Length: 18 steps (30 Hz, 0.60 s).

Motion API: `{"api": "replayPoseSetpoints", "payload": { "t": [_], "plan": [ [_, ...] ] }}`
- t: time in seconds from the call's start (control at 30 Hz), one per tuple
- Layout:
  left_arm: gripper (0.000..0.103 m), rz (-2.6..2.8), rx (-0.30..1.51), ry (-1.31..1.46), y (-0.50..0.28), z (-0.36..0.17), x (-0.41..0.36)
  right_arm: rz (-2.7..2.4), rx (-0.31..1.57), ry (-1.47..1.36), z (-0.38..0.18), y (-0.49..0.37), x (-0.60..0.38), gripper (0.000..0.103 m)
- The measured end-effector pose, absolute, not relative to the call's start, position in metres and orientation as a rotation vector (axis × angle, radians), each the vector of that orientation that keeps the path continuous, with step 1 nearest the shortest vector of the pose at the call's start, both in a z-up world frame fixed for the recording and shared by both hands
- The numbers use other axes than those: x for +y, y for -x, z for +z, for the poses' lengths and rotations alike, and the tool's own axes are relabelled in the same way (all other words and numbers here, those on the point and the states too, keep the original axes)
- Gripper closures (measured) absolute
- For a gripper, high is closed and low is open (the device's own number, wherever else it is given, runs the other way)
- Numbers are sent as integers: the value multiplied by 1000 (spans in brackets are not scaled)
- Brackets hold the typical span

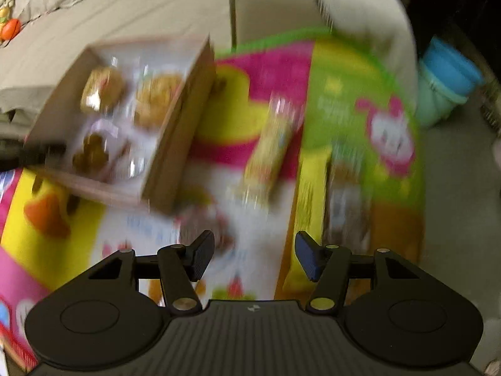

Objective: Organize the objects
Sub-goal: 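Move the right gripper back toward the remaining snacks on the mat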

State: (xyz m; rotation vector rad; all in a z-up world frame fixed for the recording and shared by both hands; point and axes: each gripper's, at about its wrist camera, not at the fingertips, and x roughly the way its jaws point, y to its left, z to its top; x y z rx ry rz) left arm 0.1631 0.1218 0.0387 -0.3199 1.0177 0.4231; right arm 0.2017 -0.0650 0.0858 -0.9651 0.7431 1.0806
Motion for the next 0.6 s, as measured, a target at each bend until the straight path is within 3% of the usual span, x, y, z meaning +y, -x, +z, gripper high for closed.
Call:
{"api": "replayPoseSetpoints", "payload": {
  "t": [0.4,0.6],
  "plan": [
    [91,482,1036,302,-164,41,115,1054,646,911,94,-256,-81,44],
    [90,507,1042,297,-166,42,112,1072,719,839,103,-286,-75,44]
  ]
}}
